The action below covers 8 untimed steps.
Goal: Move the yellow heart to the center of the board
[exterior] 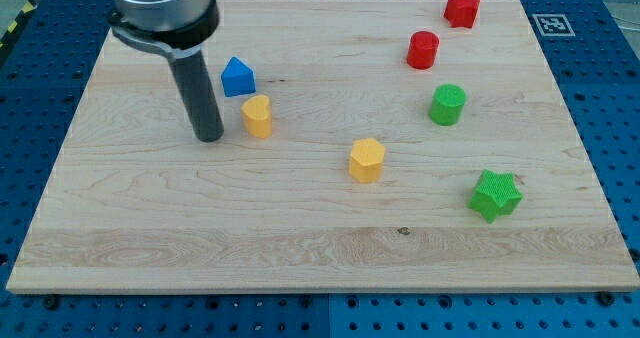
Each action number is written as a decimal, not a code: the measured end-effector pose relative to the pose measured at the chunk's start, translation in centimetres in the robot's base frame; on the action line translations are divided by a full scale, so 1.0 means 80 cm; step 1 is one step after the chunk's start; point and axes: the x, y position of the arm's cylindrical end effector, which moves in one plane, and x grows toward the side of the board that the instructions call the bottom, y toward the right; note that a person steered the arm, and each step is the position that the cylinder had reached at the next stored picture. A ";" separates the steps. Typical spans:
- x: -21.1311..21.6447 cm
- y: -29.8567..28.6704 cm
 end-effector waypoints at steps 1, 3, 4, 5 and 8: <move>0.000 0.015; -0.014 0.019; -0.014 0.023; -0.014 0.041; -0.002 0.099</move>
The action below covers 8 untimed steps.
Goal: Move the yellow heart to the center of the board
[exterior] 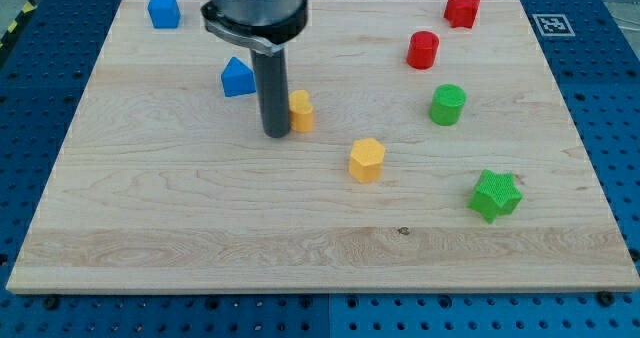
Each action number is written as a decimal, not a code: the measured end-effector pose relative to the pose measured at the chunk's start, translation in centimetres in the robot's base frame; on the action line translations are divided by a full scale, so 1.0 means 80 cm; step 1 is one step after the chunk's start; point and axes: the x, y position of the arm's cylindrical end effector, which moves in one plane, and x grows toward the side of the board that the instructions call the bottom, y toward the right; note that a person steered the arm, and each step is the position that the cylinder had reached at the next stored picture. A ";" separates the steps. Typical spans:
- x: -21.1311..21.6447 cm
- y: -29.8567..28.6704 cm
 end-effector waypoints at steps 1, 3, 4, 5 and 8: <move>0.004 0.023; -0.016 0.040; -0.016 0.008; -0.025 -0.005; -0.037 0.042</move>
